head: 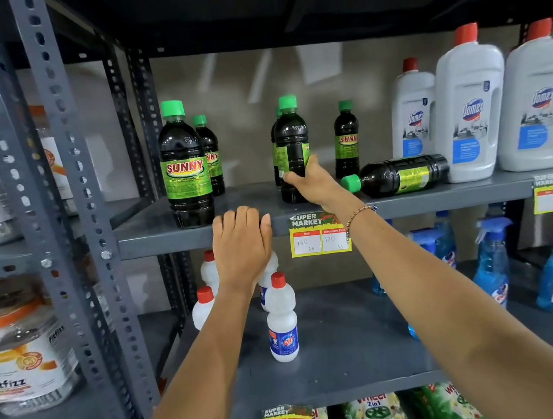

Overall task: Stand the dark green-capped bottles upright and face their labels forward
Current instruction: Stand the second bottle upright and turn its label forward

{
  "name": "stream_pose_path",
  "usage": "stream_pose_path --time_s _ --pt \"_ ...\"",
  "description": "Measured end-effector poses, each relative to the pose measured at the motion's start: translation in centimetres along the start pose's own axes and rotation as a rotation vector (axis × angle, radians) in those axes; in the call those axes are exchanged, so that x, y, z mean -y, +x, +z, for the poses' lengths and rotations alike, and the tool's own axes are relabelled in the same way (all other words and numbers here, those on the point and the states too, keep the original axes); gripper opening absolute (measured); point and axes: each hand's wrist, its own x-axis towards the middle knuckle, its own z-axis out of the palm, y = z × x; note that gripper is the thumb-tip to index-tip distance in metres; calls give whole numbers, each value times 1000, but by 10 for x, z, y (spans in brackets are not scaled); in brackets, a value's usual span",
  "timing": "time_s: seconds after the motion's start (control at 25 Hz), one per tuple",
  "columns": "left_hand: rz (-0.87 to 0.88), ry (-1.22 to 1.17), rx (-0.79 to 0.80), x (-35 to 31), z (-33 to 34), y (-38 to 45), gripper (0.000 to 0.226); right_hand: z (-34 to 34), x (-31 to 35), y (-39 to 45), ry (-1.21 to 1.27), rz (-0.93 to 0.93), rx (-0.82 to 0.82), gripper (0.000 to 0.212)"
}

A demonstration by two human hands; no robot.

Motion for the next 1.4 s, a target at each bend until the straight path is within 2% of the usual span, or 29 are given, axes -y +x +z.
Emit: stream_pose_path --time_s 0.36,0.56,0.72,0.92,1.08,1.28,1.4 --pt "-47 -26 3 -2 -1 -1 36 -5 -5 -1 97 56 17 50" --pt "-40 -12 5 -1 -1 -2 37 -3 -11 -1 -16 -21 -133 77" --pt "-53 -19 23 -3 -2 -2 37 -7 -6 -2 53 22 -45 72" --pt "-57 -14 40 0 -1 -2 38 -6 -8 -4 8 -24 -109 85" --pt "-27 -27 34 2 -2 -2 39 -8 -4 -3 58 35 -27 79" --pt "-20 -33 15 2 -3 -3 38 -6 -6 -5 14 5 -99 96" --pt "-21 -43 6 2 -2 -4 37 -4 -5 -3 44 18 -57 96"
